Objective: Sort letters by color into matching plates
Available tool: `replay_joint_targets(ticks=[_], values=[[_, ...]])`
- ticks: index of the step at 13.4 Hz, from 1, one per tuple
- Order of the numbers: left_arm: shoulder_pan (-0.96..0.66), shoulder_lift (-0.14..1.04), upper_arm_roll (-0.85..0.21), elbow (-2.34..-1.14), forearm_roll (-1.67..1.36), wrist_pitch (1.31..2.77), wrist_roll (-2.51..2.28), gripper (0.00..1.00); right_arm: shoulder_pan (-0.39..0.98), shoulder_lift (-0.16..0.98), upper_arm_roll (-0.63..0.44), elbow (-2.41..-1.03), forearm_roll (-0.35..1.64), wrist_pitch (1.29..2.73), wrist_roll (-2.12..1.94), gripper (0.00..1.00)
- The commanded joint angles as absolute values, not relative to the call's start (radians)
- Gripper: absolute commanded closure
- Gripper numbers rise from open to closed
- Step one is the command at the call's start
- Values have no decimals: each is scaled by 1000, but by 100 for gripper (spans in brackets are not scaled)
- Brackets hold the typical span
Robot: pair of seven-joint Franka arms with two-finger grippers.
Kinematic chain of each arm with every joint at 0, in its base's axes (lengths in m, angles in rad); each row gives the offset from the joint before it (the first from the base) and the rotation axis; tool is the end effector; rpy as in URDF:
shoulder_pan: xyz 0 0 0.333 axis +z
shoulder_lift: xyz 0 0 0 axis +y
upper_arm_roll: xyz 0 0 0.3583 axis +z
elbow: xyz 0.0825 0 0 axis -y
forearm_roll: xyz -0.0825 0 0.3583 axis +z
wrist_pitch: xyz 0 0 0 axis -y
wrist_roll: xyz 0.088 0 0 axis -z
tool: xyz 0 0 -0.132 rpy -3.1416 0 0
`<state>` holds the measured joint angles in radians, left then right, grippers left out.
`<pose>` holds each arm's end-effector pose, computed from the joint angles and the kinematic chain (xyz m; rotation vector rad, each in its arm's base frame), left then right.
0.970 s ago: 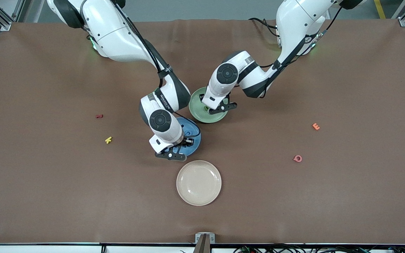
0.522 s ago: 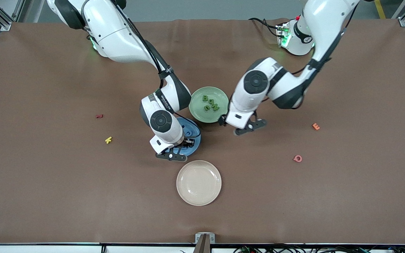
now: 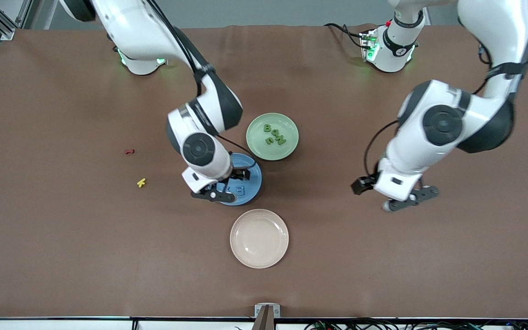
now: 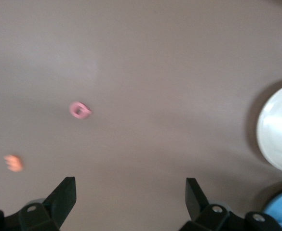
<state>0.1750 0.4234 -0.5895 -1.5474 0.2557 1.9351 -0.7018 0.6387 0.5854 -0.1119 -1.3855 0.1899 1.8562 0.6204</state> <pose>0.6358 -0.1898 0.4641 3.1060 0.3836 0.0603 0.5884 0.3831 0.3837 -3.0866 0.2198 0.2417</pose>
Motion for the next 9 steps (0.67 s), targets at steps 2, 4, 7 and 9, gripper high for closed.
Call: replay_joint_targets(ticks=[2, 4, 7, 9], values=[[288, 319, -597, -1534, 270, 1850, -424, 0, 523, 174, -103, -1745, 198, 1824, 458, 0], [276, 249, -536, -1537, 259, 1792, -321, 0, 445, 7, -106, -1900, 190, 1824, 360, 0], [125, 135, -320, -1545, 177, 1717, -270, 0, 240, -77, -106, -1938, 176, 1741, 154, 0], [37, 88, -208, -1542, 130, 1645, -220, 0, 134, -83, -106, -1896, 155, 1688, 2, 0]])
